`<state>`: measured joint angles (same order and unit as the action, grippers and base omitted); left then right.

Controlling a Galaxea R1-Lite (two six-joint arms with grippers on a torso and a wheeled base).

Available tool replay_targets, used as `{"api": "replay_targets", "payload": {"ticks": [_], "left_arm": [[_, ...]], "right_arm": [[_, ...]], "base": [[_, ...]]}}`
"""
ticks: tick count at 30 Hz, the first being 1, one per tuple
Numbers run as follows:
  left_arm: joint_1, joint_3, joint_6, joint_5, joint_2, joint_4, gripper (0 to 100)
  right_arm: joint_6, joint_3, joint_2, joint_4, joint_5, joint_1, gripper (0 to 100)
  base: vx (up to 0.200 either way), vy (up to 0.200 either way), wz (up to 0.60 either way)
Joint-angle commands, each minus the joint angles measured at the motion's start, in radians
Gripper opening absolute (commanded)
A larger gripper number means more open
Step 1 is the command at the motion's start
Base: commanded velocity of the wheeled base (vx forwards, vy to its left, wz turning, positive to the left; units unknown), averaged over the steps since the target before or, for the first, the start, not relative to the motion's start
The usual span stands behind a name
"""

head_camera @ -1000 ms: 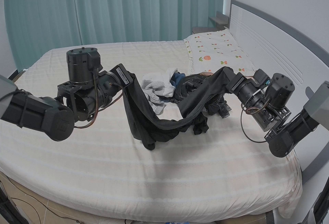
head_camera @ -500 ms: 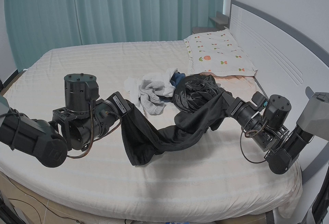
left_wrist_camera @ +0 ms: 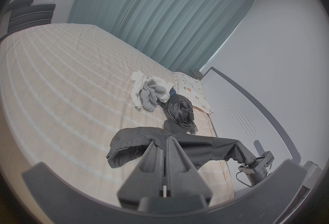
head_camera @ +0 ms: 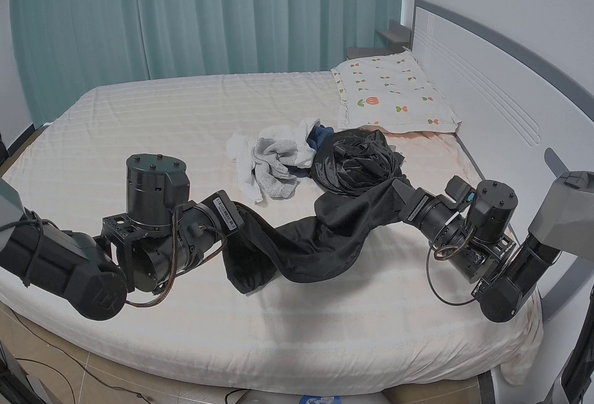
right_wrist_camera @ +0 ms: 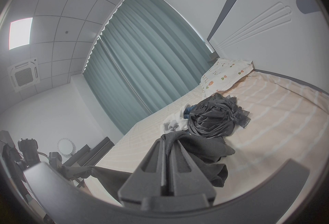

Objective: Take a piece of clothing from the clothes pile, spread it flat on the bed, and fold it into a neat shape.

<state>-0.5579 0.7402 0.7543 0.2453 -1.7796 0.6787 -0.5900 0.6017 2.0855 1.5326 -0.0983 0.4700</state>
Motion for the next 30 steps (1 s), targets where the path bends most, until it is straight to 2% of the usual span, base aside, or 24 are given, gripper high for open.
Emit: {"api": "replay_targets", "payload": {"ticks": [1, 5, 30], "left_arm": [[-0.002, 0.008, -0.007, 0.003, -0.009, -0.007, 0], [-0.002, -0.004, -0.004, 0.009, 0.002, -0.005, 0], [0.036, -0.001, 0.007, 0.011, 0.028, -0.002, 0]], "right_arm": [[-0.001, 0.000, 0.008, -0.002, 0.000, 0.019, 0], [-0.001, 0.004, 0.010, -0.002, -0.001, 0.038, 0], [0.001, 0.003, -0.018, 0.003, -0.003, 0.033, 0]], "base": [[0.000, 0.000, 0.00], [0.000, 0.000, 0.00], [0.000, 0.200, 0.00]]}}
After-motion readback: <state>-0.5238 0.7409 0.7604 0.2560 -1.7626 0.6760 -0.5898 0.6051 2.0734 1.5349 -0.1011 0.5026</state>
